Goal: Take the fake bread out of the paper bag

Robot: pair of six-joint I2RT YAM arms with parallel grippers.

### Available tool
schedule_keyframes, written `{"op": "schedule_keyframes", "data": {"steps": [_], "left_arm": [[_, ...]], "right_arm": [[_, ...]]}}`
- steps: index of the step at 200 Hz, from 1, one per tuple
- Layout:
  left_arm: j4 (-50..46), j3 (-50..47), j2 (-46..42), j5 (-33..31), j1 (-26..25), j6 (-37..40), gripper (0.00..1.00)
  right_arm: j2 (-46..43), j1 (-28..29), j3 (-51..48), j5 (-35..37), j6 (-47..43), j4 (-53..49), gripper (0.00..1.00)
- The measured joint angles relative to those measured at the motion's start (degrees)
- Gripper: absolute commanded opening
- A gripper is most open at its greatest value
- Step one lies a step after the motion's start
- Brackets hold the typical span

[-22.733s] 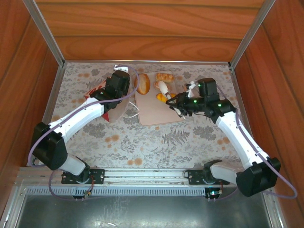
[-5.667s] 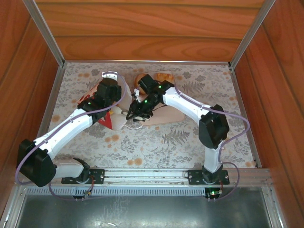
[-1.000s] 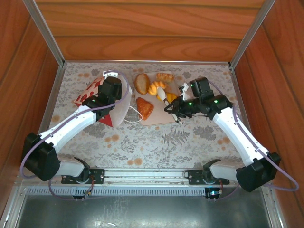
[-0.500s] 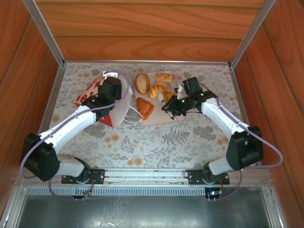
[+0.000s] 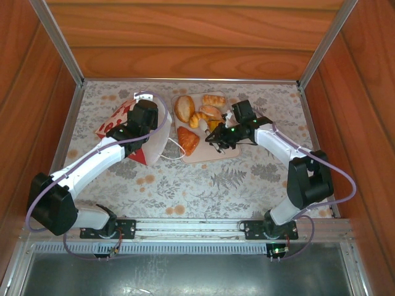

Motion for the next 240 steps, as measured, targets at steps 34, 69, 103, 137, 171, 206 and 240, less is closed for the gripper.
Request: {"op": "schedule_keyframes", "data": {"steps": [34, 69, 103, 137, 171, 206, 240], "left_arm": [[0.0, 0.0, 0.0, 0.0, 0.0, -0.02, 0.0], [-0.02, 0.0, 0.0, 0.02, 0.0, -0.02, 0.0], [-0.02, 0.0, 0.0, 0.02, 0.0, -0.02, 0.0], [-0.02, 0.0, 0.0, 0.02, 0.0, -0.02, 0.0], [-0.02, 0.0, 0.0, 0.02, 0.0, -0.02, 0.0], [-0.02, 0.0, 0.0, 0.02, 0.0, -0.02, 0.0], [-0.02, 0.0, 0.0, 0.04, 0.0, -0.02, 0.0]], "right_arm": [[0.0, 0.07, -1.03, -0.59, 1.09, 1.92, 0.15], [0.09, 0.09, -1.31, -0.7, 1.53, 2.16, 0.16], [1.53, 0.17, -1.36, -0.98, 2.25, 3.43, 0.16], [3.39, 0.24, -1.64, -1.01, 2.8, 4.11, 0.16], [3.43, 0.55, -1.9, -1.05, 2.97, 4.22, 0.23], [3.43, 0.55, -1.9, -0.81, 2.95, 3.52, 0.33], [3.41, 0.55, -1.9, -0.44, 2.67, 2.34, 0.43]]}}
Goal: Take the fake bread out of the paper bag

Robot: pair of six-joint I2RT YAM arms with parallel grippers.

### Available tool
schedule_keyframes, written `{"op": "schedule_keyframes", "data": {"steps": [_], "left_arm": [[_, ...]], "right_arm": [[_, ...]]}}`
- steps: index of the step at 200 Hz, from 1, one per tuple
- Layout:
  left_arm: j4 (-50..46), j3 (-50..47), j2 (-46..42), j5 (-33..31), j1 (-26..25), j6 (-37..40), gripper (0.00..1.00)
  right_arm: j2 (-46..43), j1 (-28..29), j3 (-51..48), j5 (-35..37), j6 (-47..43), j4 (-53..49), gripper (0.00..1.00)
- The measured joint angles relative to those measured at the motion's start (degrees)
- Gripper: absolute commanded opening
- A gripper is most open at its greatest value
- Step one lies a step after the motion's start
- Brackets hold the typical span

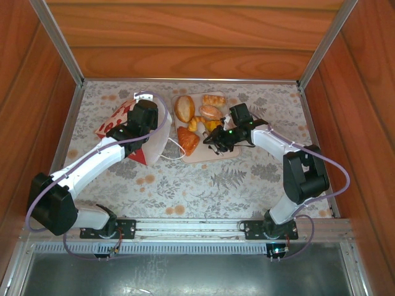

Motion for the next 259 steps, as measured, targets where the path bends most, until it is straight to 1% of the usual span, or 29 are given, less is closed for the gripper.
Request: {"op": "schedule_keyframes", "data": {"steps": [51, 140, 170, 206, 259], "left_arm": [[0.0, 0.0, 0.0, 0.02, 0.0, 0.0, 0.0], [-0.02, 0.0, -0.02, 0.11, 0.0, 0.02, 0.0], [-0.02, 0.0, -0.02, 0.31, 0.0, 0.02, 0.0], [-0.07, 0.0, -0.02, 0.39, 0.0, 0.02, 0.0], [-0.09, 0.0, -0.02, 0.39, 0.0, 0.02, 0.0]], "right_arm": [[-0.9, 0.0, 0.0, 1.07, -0.24, -2.69, 0.44], [-7.87, 0.0, 0.72, 6.29, -1.27, -10.01, 0.41], [-7.3, 0.0, 3.78, 7.5, -2.21, -11.37, 0.39], [-3.65, 0.0, 9.16, 7.67, -4.04, -11.8, 0.37], [-0.2, 0.0, 9.73, 7.52, -4.79, -11.43, 0.35]]}}
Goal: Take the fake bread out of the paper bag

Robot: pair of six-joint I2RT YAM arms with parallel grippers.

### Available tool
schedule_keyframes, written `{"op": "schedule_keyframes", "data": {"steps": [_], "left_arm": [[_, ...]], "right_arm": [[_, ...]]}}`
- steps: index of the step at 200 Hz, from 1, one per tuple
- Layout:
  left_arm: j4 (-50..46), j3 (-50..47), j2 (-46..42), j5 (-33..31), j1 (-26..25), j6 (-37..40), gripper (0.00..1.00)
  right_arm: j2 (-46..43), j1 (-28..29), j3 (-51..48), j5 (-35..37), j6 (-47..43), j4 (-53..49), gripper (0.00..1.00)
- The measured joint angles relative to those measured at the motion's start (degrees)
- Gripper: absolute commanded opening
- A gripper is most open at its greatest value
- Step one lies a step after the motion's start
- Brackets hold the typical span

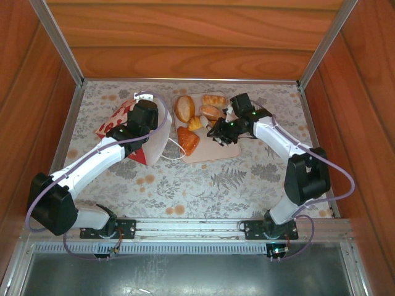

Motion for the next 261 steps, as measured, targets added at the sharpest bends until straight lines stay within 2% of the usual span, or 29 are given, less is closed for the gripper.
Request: {"op": "schedule_keyframes", "data": {"steps": [101, 159, 234, 261], "left_arm": [[-0.04, 0.0, 0.0, 0.02, 0.0, 0.0, 0.0], [-0.15, 0.0, -0.22, 0.02, 0.0, 0.0, 0.0], [-0.2, 0.0, -0.72, 0.02, 0.0, 0.0, 0.0], [-0.22, 0.0, -0.96, 0.02, 0.0, 0.13, 0.0]], "right_arm": [[1.84, 0.0, -6.27, -0.52, -0.11, 2.54, 0.34], [-2.16, 0.0, -6.93, -0.44, -0.09, 2.43, 0.35], [-2.69, 0.0, -6.6, 0.0, -0.09, 0.87, 0.35], [-6.27, 0.0, -6.6, 0.22, -0.07, -1.16, 0.35]]}}
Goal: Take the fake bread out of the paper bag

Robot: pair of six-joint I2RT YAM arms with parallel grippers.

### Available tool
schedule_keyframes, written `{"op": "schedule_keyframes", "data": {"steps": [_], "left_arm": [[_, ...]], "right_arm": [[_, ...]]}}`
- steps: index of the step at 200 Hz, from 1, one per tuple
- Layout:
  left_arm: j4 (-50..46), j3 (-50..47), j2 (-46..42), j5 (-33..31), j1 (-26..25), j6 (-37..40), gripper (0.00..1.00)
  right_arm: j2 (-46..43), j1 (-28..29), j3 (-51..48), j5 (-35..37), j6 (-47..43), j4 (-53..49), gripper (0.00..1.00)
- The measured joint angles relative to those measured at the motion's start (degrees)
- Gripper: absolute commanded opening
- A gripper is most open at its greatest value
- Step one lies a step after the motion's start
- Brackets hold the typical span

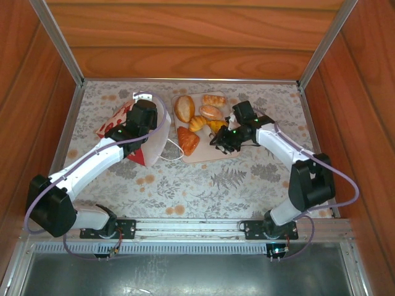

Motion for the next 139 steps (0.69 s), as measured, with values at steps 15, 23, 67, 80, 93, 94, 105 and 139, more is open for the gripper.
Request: {"op": "schedule_keyframes", "data": {"steps": [15, 23, 67, 80, 93, 94, 105, 139], "left_arm": [[0.0, 0.0, -0.04, 0.07, 0.0, 0.24, 0.0], [0.0, 0.0, -0.07, 0.13, 0.0, 0.46, 0.0], [0.07, -0.02, -0.46, 1.42, 0.0, 2.56, 0.0], [0.13, -0.02, -0.48, 1.77, 0.0, 3.21, 0.0], [0.11, -0.02, -0.48, 2.12, 0.0, 3.74, 0.0], [0.13, -0.02, -0.48, 2.16, 0.0, 3.74, 0.0], [0.13, -0.02, -0.48, 2.47, 0.0, 3.96, 0.0], [0.13, -0.02, -0.48, 3.15, 0.0, 4.59, 0.0]], "right_arm": [[-3.41, 0.0, 0.2, -0.04, 0.04, -1.11, 0.36], [-5.09, 0.02, 0.55, -0.2, 0.22, -1.66, 0.36], [-12.04, 2.16, 4.57, -2.01, 1.14, -3.04, 0.38], [-12.57, 4.31, 6.78, -2.49, 1.31, -3.48, 0.38], [-12.37, 6.88, 9.05, -3.28, 1.51, -3.45, 0.38], [-12.35, 7.02, 9.16, -3.32, 1.51, -3.43, 0.38], [-11.65, 9.11, 10.95, -3.91, 1.51, -3.63, 0.38], [-6.58, 13.88, 15.78, -5.6, 0.85, -4.11, 0.37]]}}
